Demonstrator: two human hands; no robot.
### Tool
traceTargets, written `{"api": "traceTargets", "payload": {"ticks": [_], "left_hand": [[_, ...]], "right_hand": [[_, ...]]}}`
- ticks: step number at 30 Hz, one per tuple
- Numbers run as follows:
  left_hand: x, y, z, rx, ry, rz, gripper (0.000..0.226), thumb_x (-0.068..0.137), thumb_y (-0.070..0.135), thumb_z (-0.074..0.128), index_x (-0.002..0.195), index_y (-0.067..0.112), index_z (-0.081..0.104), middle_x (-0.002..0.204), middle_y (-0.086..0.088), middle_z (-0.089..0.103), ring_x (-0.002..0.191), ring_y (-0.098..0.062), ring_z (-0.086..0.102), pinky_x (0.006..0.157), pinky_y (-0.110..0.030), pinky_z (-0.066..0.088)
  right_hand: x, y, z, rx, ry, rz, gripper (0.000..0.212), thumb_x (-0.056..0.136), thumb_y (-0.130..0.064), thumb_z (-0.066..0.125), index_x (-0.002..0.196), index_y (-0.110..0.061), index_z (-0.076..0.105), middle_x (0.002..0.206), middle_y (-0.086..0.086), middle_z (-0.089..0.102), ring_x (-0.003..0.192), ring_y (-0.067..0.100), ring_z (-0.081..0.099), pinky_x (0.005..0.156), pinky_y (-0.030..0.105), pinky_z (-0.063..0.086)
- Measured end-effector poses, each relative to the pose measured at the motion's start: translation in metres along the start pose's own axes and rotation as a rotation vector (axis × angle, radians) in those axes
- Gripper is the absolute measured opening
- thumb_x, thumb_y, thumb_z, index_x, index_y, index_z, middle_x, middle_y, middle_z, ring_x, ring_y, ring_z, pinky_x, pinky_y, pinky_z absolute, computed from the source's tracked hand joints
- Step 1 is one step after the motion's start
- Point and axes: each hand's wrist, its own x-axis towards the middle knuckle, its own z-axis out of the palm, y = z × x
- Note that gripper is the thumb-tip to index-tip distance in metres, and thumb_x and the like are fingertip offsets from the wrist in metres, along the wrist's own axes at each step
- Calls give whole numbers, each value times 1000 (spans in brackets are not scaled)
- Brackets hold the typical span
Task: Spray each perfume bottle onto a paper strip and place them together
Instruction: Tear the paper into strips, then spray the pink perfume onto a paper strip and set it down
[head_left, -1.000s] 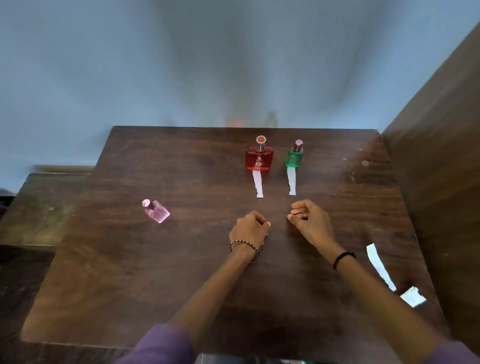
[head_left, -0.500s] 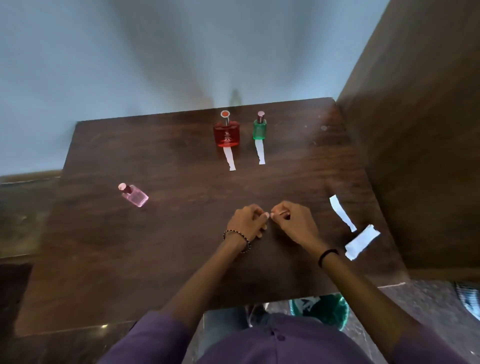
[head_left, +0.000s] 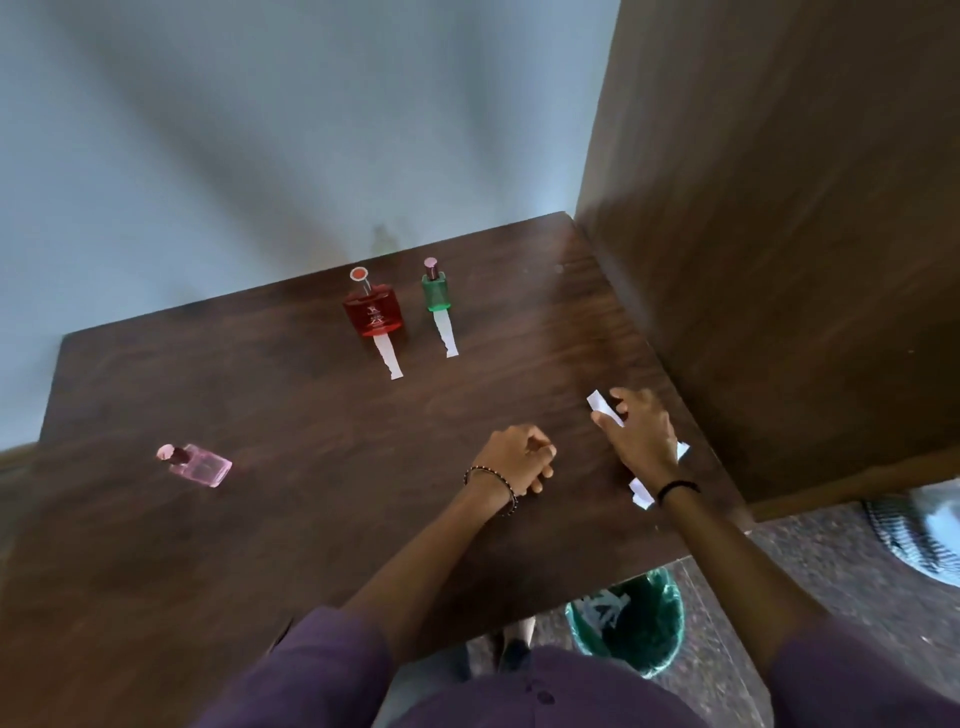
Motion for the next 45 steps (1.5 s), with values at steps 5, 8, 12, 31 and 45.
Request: {"api": "traceTargets", "payload": {"ticks": [5,8,12,31,45], "left_hand": [[2,2,-1,10,-2,-14,10,94,23,56,90,24,65,76,2,76,51,-9,68,47,-25,53],[2,1,-4,22,0,-13,10,94,24,55,91,24,65,75,3,76,51,-7,67,47,-24,53],[-1,-3,-6,15,1,-19,10,95,24,56,95,22,66,76,2,76,51,-7,67,48,-23,53],[-26,-1,-39,-50,195,182,16,90,35,71,74,34,69,61,22,67,39,1,57,46,-11,45],[-67,-41,-82,-548,255,2,12,85,23,80,78,13,77,63,-9,72,47,-11,64,45,-20,51]], "right_hand": [[2,1,-1,-13,18,-31,27,89,-22,78,112,-10,75,114,15,66,115,35,58,87,48,54],[2,2,-2,34,36,-69,16,85,-17,82,95,-6,76,103,13,70,104,34,62,79,42,53],[1,5,-3,57,46,-123,9,86,-13,80,88,-7,73,93,7,70,94,30,63,69,31,44],[-49,-58,-11,526,-400,-90,18,92,-29,76,104,-16,73,87,-1,80,80,13,76,64,21,58],[-51,-110,38,581,-614,-84,16,104,-19,58,100,-15,73,83,-2,77,74,12,69,61,22,52]]}}
